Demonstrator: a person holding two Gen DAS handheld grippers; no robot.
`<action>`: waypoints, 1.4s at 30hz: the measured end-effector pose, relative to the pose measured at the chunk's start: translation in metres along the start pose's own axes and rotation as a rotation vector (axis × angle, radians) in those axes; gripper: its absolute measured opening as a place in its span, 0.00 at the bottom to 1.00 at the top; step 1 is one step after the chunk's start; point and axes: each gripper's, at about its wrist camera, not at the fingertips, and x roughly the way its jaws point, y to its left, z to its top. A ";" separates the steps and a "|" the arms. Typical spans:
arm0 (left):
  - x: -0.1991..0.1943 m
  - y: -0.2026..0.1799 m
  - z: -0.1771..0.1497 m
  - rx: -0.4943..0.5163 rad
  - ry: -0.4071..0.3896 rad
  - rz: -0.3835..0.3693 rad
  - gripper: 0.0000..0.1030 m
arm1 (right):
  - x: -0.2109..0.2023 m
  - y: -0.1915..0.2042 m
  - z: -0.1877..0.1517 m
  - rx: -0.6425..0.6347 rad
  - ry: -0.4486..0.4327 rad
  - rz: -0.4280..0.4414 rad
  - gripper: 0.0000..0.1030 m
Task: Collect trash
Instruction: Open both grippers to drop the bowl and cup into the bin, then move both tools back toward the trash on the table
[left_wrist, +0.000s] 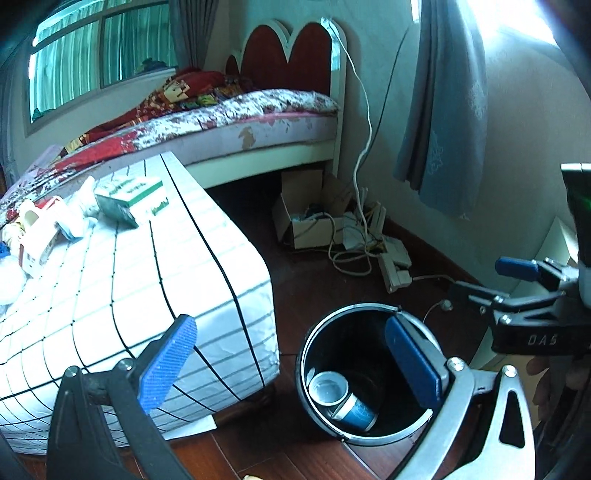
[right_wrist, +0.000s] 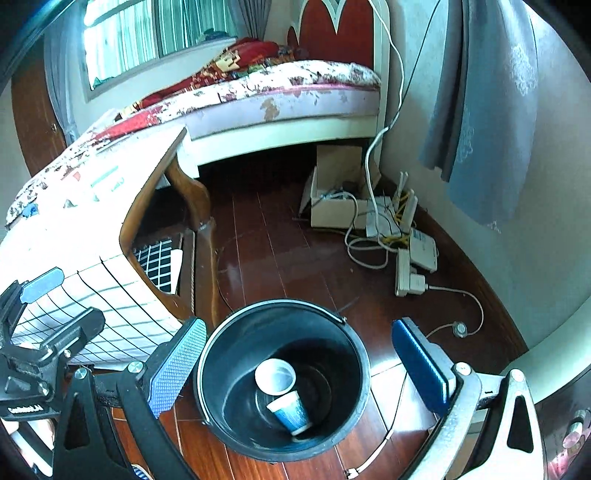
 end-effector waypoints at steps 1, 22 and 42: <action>-0.003 0.002 0.002 -0.004 -0.009 0.006 0.99 | -0.002 0.002 0.002 0.000 -0.007 0.003 0.99; -0.046 0.093 0.015 -0.122 -0.092 0.206 0.99 | -0.014 0.098 0.046 -0.071 -0.139 0.135 0.99; -0.090 0.263 -0.018 -0.338 -0.068 0.419 0.99 | 0.036 0.245 0.100 -0.242 -0.116 0.264 0.99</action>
